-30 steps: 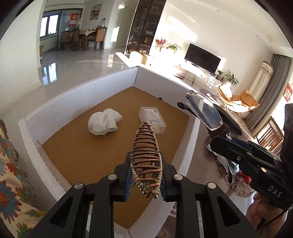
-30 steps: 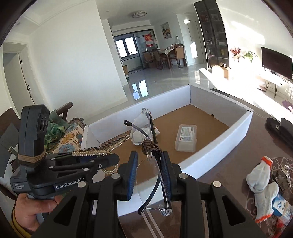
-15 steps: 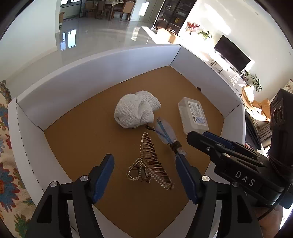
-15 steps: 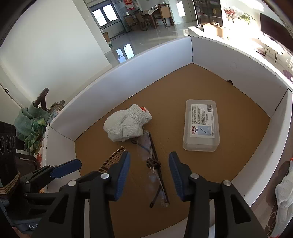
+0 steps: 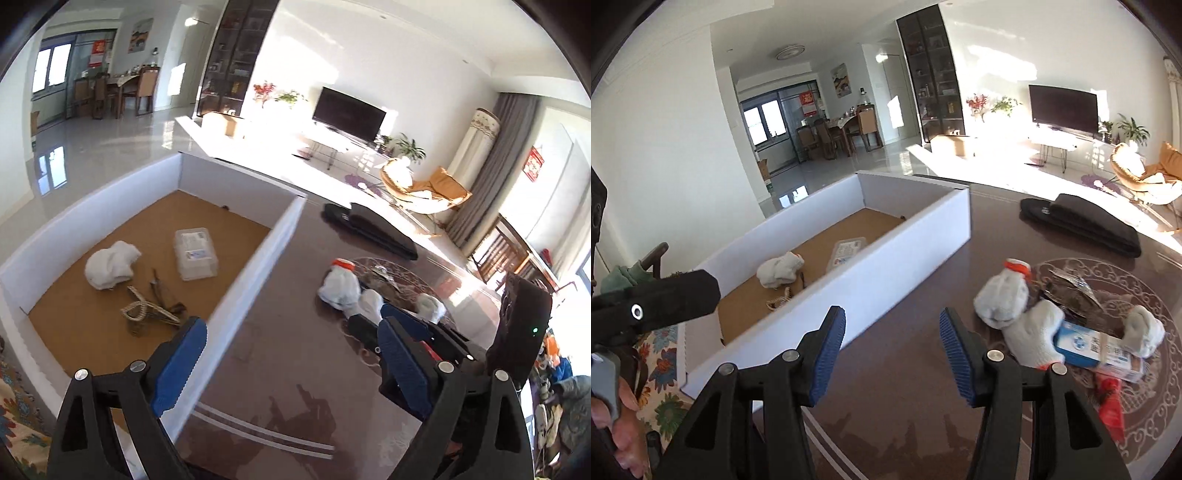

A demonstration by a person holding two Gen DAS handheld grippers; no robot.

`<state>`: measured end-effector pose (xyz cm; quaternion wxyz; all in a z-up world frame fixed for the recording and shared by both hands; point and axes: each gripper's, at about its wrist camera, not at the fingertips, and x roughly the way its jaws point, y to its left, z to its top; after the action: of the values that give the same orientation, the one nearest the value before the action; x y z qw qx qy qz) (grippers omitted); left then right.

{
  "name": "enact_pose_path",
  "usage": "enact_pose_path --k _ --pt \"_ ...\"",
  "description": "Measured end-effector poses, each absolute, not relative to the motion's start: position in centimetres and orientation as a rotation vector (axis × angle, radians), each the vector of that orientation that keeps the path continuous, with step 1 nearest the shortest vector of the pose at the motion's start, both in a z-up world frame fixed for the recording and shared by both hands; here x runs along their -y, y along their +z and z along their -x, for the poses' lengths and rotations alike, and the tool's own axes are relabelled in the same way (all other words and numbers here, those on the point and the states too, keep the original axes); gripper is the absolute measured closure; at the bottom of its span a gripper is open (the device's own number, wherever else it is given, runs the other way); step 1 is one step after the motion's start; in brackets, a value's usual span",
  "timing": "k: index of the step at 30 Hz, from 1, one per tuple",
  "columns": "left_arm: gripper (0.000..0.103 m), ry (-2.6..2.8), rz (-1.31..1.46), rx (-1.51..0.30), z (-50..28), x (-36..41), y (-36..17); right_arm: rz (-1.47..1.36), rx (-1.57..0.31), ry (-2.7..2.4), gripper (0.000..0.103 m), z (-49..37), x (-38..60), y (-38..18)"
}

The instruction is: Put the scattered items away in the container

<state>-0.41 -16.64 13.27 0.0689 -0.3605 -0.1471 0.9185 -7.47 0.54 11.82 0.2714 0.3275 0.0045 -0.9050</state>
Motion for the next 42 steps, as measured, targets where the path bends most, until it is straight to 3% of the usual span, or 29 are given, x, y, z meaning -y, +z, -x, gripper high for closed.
enact_pose_path --k 7,12,29,34,38,42 --pt "0.005 2.469 1.25 0.193 1.6 1.9 4.7 -1.165 -0.109 -2.718 0.049 1.7 -17.6 5.4" --pt "0.005 2.464 1.26 0.001 1.0 -1.5 0.6 -1.274 -0.091 -2.797 0.048 -0.5 -24.3 3.5" --pt "0.005 2.535 1.313 0.013 2.7 0.2 -2.0 -1.331 -0.079 -2.75 0.047 2.1 -22.1 1.1" --pt "0.0 2.542 1.313 -0.036 3.1 -0.7 -2.2 -1.341 -0.066 -2.751 0.041 2.6 -22.2 1.0" --pt "0.0 2.562 1.324 -0.19 3.1 -2.0 -2.7 -1.341 -0.068 -2.745 0.039 2.6 -22.1 1.0" --pt "0.0 2.565 1.32 -0.182 3.0 -2.0 -2.7 -1.341 -0.066 -2.74 0.038 2.7 -22.0 0.9"
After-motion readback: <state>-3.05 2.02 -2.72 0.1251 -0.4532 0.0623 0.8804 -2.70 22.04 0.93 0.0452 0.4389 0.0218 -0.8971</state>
